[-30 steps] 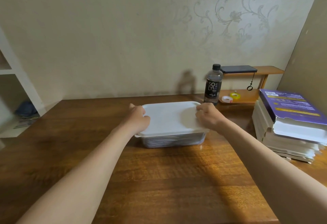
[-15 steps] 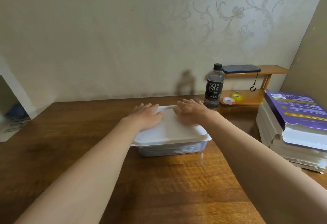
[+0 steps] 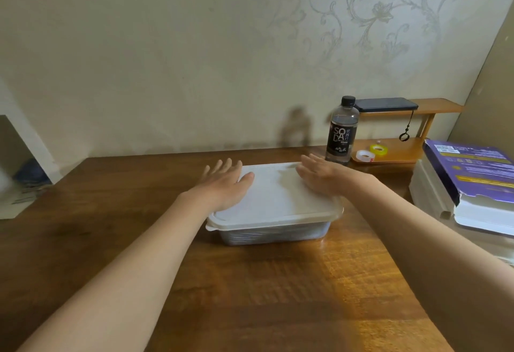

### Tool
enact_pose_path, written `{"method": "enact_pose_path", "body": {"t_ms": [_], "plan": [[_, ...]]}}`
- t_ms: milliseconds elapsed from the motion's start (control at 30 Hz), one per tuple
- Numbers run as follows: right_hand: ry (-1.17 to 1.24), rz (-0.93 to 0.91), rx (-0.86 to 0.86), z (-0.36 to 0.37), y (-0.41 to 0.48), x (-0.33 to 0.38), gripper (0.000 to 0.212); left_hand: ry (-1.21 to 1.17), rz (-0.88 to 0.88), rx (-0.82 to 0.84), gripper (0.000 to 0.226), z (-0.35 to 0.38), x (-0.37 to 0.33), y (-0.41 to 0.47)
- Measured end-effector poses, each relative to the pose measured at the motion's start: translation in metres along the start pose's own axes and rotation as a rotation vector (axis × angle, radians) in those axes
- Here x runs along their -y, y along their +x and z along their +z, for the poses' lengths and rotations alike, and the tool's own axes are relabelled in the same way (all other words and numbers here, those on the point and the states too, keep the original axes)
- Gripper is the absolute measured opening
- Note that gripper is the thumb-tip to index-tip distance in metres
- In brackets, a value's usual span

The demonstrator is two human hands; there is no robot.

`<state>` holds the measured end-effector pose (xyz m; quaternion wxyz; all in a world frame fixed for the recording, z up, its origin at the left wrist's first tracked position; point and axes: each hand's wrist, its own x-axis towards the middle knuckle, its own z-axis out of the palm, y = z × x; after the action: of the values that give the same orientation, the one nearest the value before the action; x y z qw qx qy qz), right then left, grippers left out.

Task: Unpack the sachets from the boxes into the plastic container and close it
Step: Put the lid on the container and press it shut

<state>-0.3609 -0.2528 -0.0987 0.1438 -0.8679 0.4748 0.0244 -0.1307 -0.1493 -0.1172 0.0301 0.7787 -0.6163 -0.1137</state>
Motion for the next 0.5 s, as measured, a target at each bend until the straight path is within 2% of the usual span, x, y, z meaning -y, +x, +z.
{"method": "enact_pose_path", "body": {"t_ms": [100, 300, 367, 500], "plan": [[0.145, 0.046, -0.021, 0.015, 0.004, -0.012, 0.066, 0.018, -0.013, -0.012, 0.079, 0.008, 0.002, -0.003], [0.293, 0.008, -0.116, 0.024, 0.005, -0.015, 0.061, -0.209, -0.023, -0.062, 0.075, 0.009, 0.0, -0.008], [0.249, -0.001, -0.14, 0.023, 0.002, -0.013, 0.062, -0.264, -0.019, -0.115, 0.071, 0.007, -0.002, -0.013], [-0.033, -0.015, -0.263, 0.019, -0.007, -0.003, 0.064, -0.005, 0.114, -0.275, 0.065, -0.001, -0.012, -0.028]]}}
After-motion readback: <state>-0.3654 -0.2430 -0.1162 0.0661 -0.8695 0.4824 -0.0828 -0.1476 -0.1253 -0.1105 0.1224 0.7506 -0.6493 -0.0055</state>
